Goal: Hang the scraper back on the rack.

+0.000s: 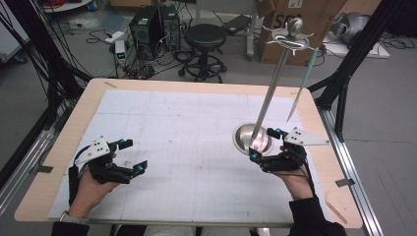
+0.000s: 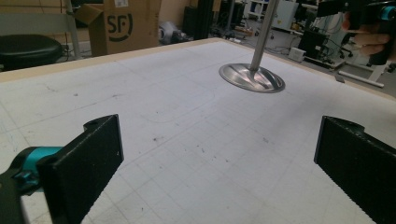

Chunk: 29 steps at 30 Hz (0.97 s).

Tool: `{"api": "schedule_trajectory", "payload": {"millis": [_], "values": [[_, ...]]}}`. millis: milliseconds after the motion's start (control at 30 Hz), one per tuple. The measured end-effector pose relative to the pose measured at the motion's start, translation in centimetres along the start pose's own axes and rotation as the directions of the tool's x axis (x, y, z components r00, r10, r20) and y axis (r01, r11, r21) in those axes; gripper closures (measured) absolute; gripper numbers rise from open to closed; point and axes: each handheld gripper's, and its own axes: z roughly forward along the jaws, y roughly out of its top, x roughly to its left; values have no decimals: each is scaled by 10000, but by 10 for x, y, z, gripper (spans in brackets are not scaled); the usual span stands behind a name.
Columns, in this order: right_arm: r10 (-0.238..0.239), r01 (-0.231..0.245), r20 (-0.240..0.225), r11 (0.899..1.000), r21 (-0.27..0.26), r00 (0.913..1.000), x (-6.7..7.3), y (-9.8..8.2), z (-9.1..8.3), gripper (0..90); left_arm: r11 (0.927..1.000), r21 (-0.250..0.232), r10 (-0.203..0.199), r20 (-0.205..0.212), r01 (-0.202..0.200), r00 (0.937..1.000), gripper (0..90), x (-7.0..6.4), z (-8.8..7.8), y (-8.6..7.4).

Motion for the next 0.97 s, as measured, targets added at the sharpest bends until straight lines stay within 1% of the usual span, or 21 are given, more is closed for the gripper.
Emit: {"api": "schedule_trajectory", "payload": {"millis": [100, 133, 200, 267, 367, 400, 467, 500, 567, 700, 767, 800, 867, 967], "values": [[97, -97, -57, 9999, 53, 9999, 3, -8, 6, 4, 9999, -48, -99, 33, 99, 9999, 17, 0, -1, 0], [101, -100, -65, 9998, 174, 9999, 4, -10, 7, 4, 9999, -56, -107, 37, 107, 9999, 18, 1, -1, 0], [36, -34, -61, 9996, 274, 10000, 5, -15, 8, 4, 9999, -74, -112, 46, 113, 9999, 17, 1, -1, 0], [11, -6, -169, 9995, 308, 9999, 6, -19, 8, 4, 9999, -36, -111, 52, 111, 9999, 18, 1, -1, 0], [241, -238, -272, 9997, 96, 9993, 5, -31, 7, 5, 10000, -43, -90, 48, 90, 9999, 17, 1, 0, 0], [304, -296, -342, 9993, 223, 9990, 4, -37, 9, 4, 9999, -40, -104, 32, 105, 9999, 17, 1, 0, -1], [277, -260, -263, 9977, 621, 9993, 1, -49, 11, 4, 10000, 6, -76, 2, 76, 10000, 17, 1, 1, -1], [384, -365, -276, 9972, 654, 9989, 0, -54, 11, 4, 9999, -5, -102, -20, 102, 9999, 17, 1, 1, -1], [580, -560, -312, 9965, 620, 9978, -3, -60, 10, 4, 10000, 7, -40, -56, 40, 10000, 17, 3, 1, -2], [913, -910, -121, 9954, 288, 9957, -10, -67, 2, 5, 10000, 2, -18, -252, 18, 9997, 17, 5, 2, -4], [1137, -1135, -60, 9932, 246, 9935, -13, -71, -2, 5, 10000, -10, -63, -406, 63, 9992, 17, 6, 2, -5], [1138, -1139, 56, 9932, 241, 9935, -14, -72, -3, 5, 10000, 5, -65, -429, 65, 9991, 17, 7, 2, -6], [1174, -1176, 100, 9929, 204, 9930, -15, -76, -5, 5, 9999, 5, -104, -492, 105, 9987, 17, 8, 2, -7], [1321, -1324, 115, 9908, 276, 9912, -17, -79, -6, 5, 10000, 21, -49, -536, 50, 9986, 17, 8, 2, -7]]}}
